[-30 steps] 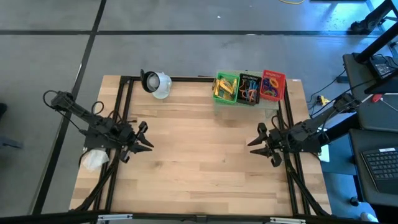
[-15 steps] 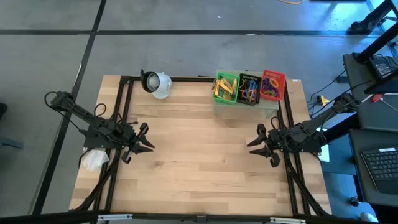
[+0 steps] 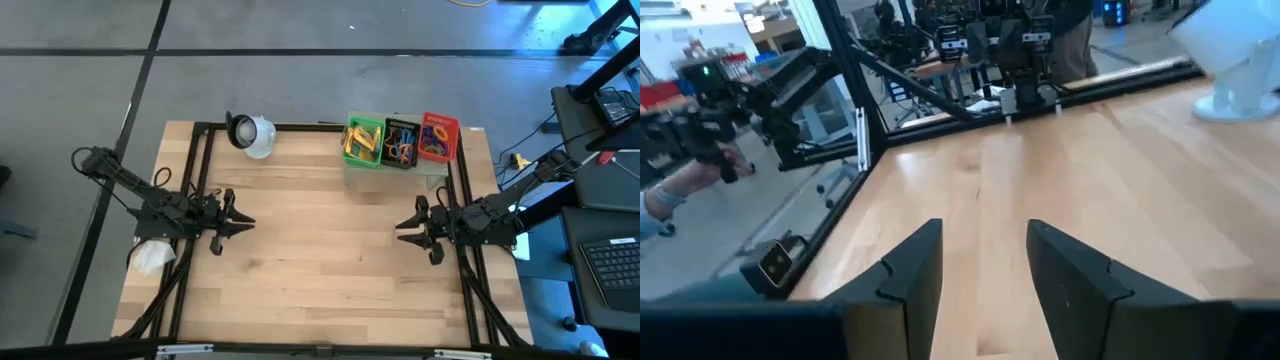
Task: Pick & Place Office Desk Supplies
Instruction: Return to Home Position
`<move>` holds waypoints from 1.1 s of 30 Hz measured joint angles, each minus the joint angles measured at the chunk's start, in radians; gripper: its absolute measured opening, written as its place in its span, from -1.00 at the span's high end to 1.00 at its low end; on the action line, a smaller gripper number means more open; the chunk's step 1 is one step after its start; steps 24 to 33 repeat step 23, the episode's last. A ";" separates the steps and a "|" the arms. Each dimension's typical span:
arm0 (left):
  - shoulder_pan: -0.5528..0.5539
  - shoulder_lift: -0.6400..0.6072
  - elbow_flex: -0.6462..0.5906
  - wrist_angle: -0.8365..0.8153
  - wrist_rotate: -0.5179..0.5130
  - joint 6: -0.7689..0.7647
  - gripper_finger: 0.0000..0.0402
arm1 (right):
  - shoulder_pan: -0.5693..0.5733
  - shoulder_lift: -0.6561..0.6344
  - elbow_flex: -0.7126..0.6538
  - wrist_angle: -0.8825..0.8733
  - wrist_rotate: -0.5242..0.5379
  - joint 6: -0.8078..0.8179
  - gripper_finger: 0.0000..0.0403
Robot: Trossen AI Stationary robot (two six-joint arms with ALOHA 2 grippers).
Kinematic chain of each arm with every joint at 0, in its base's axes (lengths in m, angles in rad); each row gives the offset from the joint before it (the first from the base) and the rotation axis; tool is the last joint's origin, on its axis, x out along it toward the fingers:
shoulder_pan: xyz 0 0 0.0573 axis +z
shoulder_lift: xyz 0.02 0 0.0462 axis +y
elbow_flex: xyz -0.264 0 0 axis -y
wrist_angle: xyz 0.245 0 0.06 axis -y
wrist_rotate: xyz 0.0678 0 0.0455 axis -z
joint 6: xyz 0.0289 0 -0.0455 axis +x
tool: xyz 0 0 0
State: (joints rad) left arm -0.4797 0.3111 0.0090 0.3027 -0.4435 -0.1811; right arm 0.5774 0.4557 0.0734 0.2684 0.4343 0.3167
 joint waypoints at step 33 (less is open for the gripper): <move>0.000 0.000 0.000 0.000 -0.001 0.003 0.71 | 0.000 0.000 0.000 0.000 -0.008 0.040 0.26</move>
